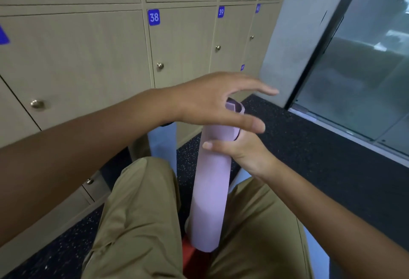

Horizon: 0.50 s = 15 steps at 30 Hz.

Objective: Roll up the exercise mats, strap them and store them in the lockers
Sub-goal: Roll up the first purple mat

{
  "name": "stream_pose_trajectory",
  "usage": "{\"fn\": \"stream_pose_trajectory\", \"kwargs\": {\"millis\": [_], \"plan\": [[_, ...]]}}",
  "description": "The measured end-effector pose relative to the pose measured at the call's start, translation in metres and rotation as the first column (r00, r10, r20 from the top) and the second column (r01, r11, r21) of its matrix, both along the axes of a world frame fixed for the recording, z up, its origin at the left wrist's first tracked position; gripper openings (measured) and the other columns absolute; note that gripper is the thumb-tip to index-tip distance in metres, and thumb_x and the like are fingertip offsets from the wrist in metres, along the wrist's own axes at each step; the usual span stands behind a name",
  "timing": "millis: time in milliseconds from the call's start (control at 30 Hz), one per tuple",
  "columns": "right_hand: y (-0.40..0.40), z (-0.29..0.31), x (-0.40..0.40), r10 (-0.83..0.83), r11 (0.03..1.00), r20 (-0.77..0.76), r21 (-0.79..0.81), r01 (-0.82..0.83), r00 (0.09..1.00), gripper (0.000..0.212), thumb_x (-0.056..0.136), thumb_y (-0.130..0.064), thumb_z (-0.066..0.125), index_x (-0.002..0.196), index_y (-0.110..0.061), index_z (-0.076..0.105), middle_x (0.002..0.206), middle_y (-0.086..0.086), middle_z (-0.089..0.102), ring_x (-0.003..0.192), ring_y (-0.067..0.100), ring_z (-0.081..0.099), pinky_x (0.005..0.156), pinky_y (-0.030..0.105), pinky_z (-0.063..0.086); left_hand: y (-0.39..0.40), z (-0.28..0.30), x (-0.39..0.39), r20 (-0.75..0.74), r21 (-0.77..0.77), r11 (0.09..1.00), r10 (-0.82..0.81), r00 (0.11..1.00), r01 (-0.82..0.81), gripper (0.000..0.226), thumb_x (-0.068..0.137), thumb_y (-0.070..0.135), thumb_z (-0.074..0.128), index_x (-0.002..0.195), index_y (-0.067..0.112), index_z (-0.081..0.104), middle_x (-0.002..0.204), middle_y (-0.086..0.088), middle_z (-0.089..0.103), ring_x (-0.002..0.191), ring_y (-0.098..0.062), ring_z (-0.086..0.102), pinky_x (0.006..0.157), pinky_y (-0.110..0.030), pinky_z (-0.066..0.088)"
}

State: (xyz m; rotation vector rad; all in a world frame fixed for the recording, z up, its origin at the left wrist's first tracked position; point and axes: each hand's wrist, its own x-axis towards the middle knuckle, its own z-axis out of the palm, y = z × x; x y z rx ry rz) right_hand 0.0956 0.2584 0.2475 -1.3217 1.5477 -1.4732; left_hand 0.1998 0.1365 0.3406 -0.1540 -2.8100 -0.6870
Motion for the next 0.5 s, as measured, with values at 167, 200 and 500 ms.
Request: {"fn": "stream_pose_trajectory", "kwargs": {"millis": [167, 200, 500], "plan": [[-0.001, -0.005, -0.003, 0.004, 1.0, 0.043, 0.008, -0.004, 0.999, 0.066, 0.08, 0.005, 0.081, 0.137, -0.004, 0.049, 0.125, 0.008, 0.068, 0.113, 0.004, 0.066, 0.085, 0.02, 0.054, -0.001, -0.014, -0.004, 0.097, -0.198, 0.979, 0.059, 0.993, -0.039, 0.08, 0.074, 0.085, 0.048, 0.142, 0.043, 0.056, 0.134, 0.029, 0.059, 0.124, 0.001, 0.054, 0.104, -0.037, 0.045], [-0.003, -0.007, -0.003, -0.001, 1.0, 0.039, 0.012, 0.001, 0.999, 0.066, 0.079, 0.002, 0.082, 0.137, -0.004, 0.05, 0.124, 0.004, 0.068, 0.114, 0.003, 0.066, 0.086, 0.019, 0.053, -0.001, -0.014, -0.003, 0.104, -0.18, 0.982, 0.07, 0.992, -0.05, 0.079, 0.074, 0.085, 0.046, 0.139, 0.043, 0.058, 0.127, 0.034, 0.059, 0.119, 0.005, 0.054, 0.103, -0.035, 0.045], [-0.016, -0.034, 0.002, -0.074, 0.997, 0.074, -0.024, 0.076, 0.995, 0.048, 0.079, 0.004, 0.082, 0.119, -0.016, 0.064, 0.113, -0.005, 0.073, 0.112, 0.008, 0.067, 0.095, 0.026, 0.053, -0.012, -0.024, -0.007, 0.096, -0.132, 0.984, 0.133, 0.986, -0.12, 0.067, 0.082, 0.078, 0.039, 0.127, 0.038, 0.069, 0.117, 0.033, 0.062, 0.116, 0.004, 0.056, 0.103, -0.037, 0.045]]}}
